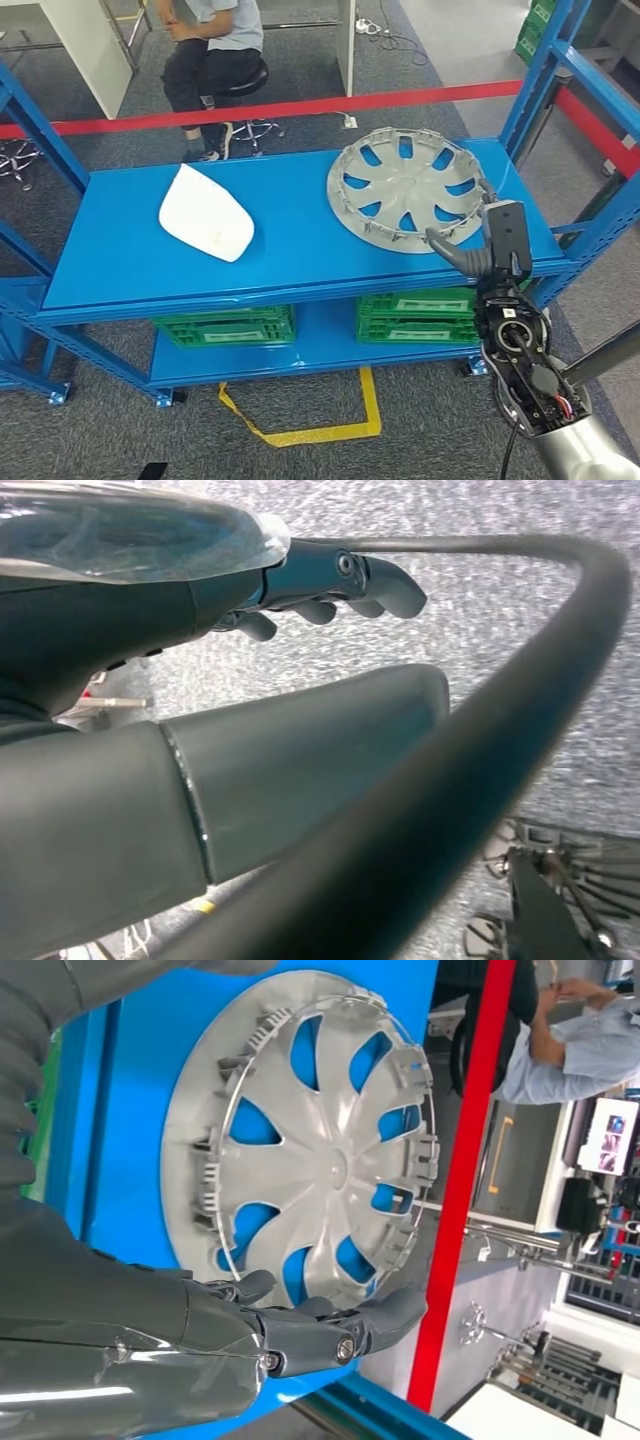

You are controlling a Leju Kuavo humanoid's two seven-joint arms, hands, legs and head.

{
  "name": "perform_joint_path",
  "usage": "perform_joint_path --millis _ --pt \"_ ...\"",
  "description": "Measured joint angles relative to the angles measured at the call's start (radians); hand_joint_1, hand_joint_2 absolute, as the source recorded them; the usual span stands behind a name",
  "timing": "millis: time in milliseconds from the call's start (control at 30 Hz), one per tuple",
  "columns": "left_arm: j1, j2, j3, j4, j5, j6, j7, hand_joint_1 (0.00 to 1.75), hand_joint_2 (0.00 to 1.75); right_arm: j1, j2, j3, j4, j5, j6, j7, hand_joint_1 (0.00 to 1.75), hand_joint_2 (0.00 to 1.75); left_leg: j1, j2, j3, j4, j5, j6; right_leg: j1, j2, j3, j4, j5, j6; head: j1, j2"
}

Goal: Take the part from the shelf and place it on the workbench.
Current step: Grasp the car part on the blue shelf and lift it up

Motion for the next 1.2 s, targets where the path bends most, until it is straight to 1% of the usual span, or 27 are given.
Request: perform_joint_path --millis 67,133,167,200,267,300,333,367,400,433,467,500,533,633,700,733,800,833,867,900,967,1000,1033,1067,1100,1167,1200 --pt "-0.002 0.001 0.000 0.000 0.000 0.000 0.000 0.00 0.00 0.000 0.000 0.000 0.000 0.000 0.000 0.000 0.00 1.75 -0.006 0.001 0.013 -0.033 -0.001 0.008 0.001 0.001 0.001 -0.002 -0.006 0.011 0.002 0.000" --pt "0.000 0.001 0.000 0.000 0.000 0.000 0.000 0.00 0.00 0.000 0.000 -0.001 -0.001 0.000 0.000 0.000 0.00 1.75 -0.003 0.002 0.021 -0.041 -0.002 0.017 0.000 0.000 0.003 -0.001 -0.013 0.021 0.004 0.000" --pt "0.001 0.001 0.000 0.000 0.000 0.000 0.000 0.00 0.00 -0.001 0.000 -0.001 -0.002 0.001 0.001 -0.001 0.00 1.75 0.000 0.003 0.027 -0.046 -0.002 0.022 -0.001 -0.001 -0.003 0.018 -0.025 0.025 0.006 0.000" --pt "0.000 0.001 0.000 0.000 0.000 0.000 0.000 0.00 0.00 -0.001 -0.001 -0.001 -0.003 0.001 0.001 -0.001 0.00 1.75 0.003 0.004 0.033 -0.051 -0.002 0.027 -0.001 -0.002 -0.021 0.059 -0.047 0.028 0.009 0.000" --pt "0.000 0.000 0.000 0.000 0.000 0.000 -0.001 0.00 0.00 0.000 -0.002 -0.001 -0.003 0.002 0.002 0.000 0.00 1.75 0.005 0.004 0.042 -0.053 -0.008 0.034 -0.004 -0.004 -0.092 0.204 -0.110 0.034 0.020 0.000" --pt "0.001 0.000 0.000 0.000 0.000 0.000 -0.001 0.00 0.00 0.002 -0.003 -0.001 -0.003 0.002 0.002 0.000 0.00 1.75 0.005 0.004 0.045 -0.052 -0.011 0.035 -0.004 -0.005 -0.130 0.272 -0.132 0.037 0.026 0.000" --pt "0.002 0.000 0.000 0.000 0.000 0.000 -0.001 0.00 0.00 0.004 -0.003 -0.001 -0.002 0.002 0.002 0.000 0.00 1.75 0.005 0.003 0.049 -0.052 -0.014 0.035 -0.005 -0.005 -0.156 0.312 -0.137 0.040 0.032 0.000" --pt "0.004 0.000 0.000 0.000 0.000 0.000 -0.001 0.00 0.00 0.005 -0.003 -0.001 -0.002 0.002 0.002 0.001 0.00 1.75 0.005 0.003 0.054 -0.052 -0.018 0.034 -0.006 -0.006 -0.161 0.308 -0.118 0.041 0.037 0.000" --pt "0.005 0.000 -0.001 0.000 0.000 0.000 -0.001 0.00 0.00 0.006 -0.003 -0.001 -0.002 0.002 0.002 0.001 0.00 1.75 0.005 0.002 0.060 -0.051 -0.023 0.031 -0.008 -0.006 -0.146 0.261 -0.080 0.043 0.042 0.000" --pt "0.006 -0.001 -0.001 0.000 0.000 0.000 -0.001 0.00 0.00 0.005 -0.003 -0.001 -0.002 0.002 0.002 0.000 0.00 1.75 0.006 0.002 0.067 -0.050 -0.029 0.028 -0.010 -0.007 -0.116 0.186 -0.033 0.043 0.046 0.000" --pt "0.006 -0.001 -0.001 0.000 0.000 0.000 -0.001 0.00 0.00 0.005 -0.003 -0.001 -0.002 0.002 0.002 0.000 0.00 1.75 0.004 0.001 0.073 -0.047 -0.035 0.023 -0.010 -0.007 -0.084 0.112 0.002 0.042 0.049 0.000" --pt "0.005 -0.001 -0.001 0.000 0.000 0.000 -0.001 0.00 0.00 0.004 -0.003 -0.001 -0.002 0.002 0.002 0.000 0.00 1.75 0.003 0.000 0.075 -0.044 -0.040 0.017 -0.010 -0.007 -0.056 0.053 0.023 0.038 0.053 0.000" --pt "0.004 -0.001 -0.001 0.000 0.000 0.000 -0.001 0.00 0.00 0.004 -0.003 0.000 -0.002 0.002 0.002 0.000 0.00 1.75 0.001 0.000 0.075 -0.042 -0.043 0.012 -0.009 -0.006 -0.040 0.021 0.029 0.033 0.054 0.000" --pt "0.002 -0.001 -0.001 0.000 0.001 0.000 -0.001 0.00 0.00 0.005 -0.003 0.000 -0.003 0.002 0.002 0.001 0.00 1.75 0.001 0.000 0.072 -0.037 -0.048 -0.003 -0.007 -0.004 -0.030 0.008 0.023 0.013 0.049 0.000" --pt "0.002 -0.001 -0.001 0.000 0.001 0.000 -0.001 0.00 0.00 0.002 -0.003 0.000 -0.004 0.002 0.002 0.001 0.00 1.75 0.004 0.000 0.051 0.012 -0.075 -0.015 -0.009 -0.005 -0.023 0.003 0.023 0.002 0.039 0.000" --pt "0.001 0.000 -0.001 0.000 0.001 0.000 -0.001 0.00 0.00 0.001 -0.003 0.000 -0.004 0.002 0.003 0.001 0.00 1.75 0.006 0.000 0.022 0.069 -0.101 -0.020 -0.010 -0.006 -0.021 0.001 0.022 -0.002 0.032 0.000" --pt "0.002 0.000 -0.001 0.000 0.001 0.000 -0.001 0.00 0.00 0.001 -0.003 0.000 -0.003 0.003 0.003 0.001 0.00 1.75 0.007 0.000 -0.062 0.213 -0.151 -0.026 -0.009 -0.008 -0.019 0.001 0.018 -0.008 0.021 0.000" --pt "0.004 0.000 -0.001 0.000 0.001 0.000 -0.001 0.00 0.00 0.001 -0.003 0.001 -0.003 0.003 0.003 0.001 0.00 1.75 0.007 0.000 -0.095 0.259 -0.158 -0.027 -0.008 -0.008 -0.018 0.001 0.016 -0.010 0.017 0.000" --pt "0.006 0.000 -0.001 0.000 0.001 0.000 -0.001 0.00 0.00 0.002 -0.003 0.001 -0.003 0.003 0.003 0.002 0.00 1.75 0.007 0.000 -0.110 0.269 -0.145 -0.026 -0.007 -0.007 -0.016 0.001 0.014 -0.011 0.013 0.000" --pt "0.008 0.000 -0.001 0.000 0.001 0.000 -0.001 0.00 0.00 0.002 -0.003 0.001 -0.002 0.003 0.003 0.002 0.00 1.75 0.007 0.000 -0.102 0.236 -0.114 -0.023 -0.006 -0.005 -0.013 0.001 0.012 -0.012 0.009 0.000" --pt "0.007 0.001 -0.002 0.000 0.001 0.000 -0.001 0.00 0.00 0.002 -0.003 0.002 -0.002 0.003 0.003 0.001 0.00 1.75 0.004 0.000 -0.043 0.090 -0.035 -0.010 -0.004 -0.003 -0.005 0.000 0.006 -0.009 -0.001 0.000" --pt "0.006 0.002 -0.002 0.000 0.001 0.000 -0.001 0.00 0.00 0.001 -0.003 0.002 -0.002 0.003 0.002 0.001 0.00 1.75 0.001 0.001 -0.015 0.025 -0.010 -0.003 -0.002 -0.002 -0.002 0.000 0.002 -0.005 -0.003 0.000" --pt "0.004 0.002 -0.002 0.000 0.001 0.000 -0.001 0.00 0.00 0.001 -0.003 0.001 -0.002 0.003 0.002 0.001 0.00 1.75 -0.002 0.001 0.003 -0.017 0.002 0.003 -0.001 -0.002 -0.001 0.000 -0.002 0.000 -0.004 0.000" --pt "0.003 0.003 -0.002 0.000 0.001 0.000 -0.001 0.00 0.00 0.001 -0.003 0.001 -0.002 0.003 0.002 0.001 0.00 1.75 -0.005 0.002 0.010 -0.033 0.001 0.007 -0.001 -0.002 0.000 -0.001 -0.005 0.005 -0.003 0.000" --pt "0.003 0.003 -0.002 0.000 0.002 0.000 -0.001 0.00 0.00 0.000 -0.003 0.001 -0.002 0.003 0.002 0.001 0.00 1.75 -0.008 0.002 0.012 -0.034 -0.001 0.011 -0.001 -0.002 0.002 -0.003 -0.008 0.011 -0.001 0.000" --pt "0.004 0.003 -0.003 0.000 0.002 0.000 -0.001 0.00 0.00 0.000 -0.003 0.001 -0.003 0.003 0.002 0.000 0.00 1.75 -0.002 0.004 0.021 -0.044 -0.001 0.020 -0.002 -0.003 0.001 0.003 -0.017 0.021 0.000 0.000" --pt "0.004 0.003 -0.003 0.000 0.002 0.000 -0.001 0.00 0.00 0.000 -0.003 0.001 -0.003 0.003 0.002 0.000 0.00 1.75 0.001 0.005 0.029 -0.050 -0.001 0.025 -0.002 -0.004 -0.009 0.030 -0.033 0.025 0.003 0.000"
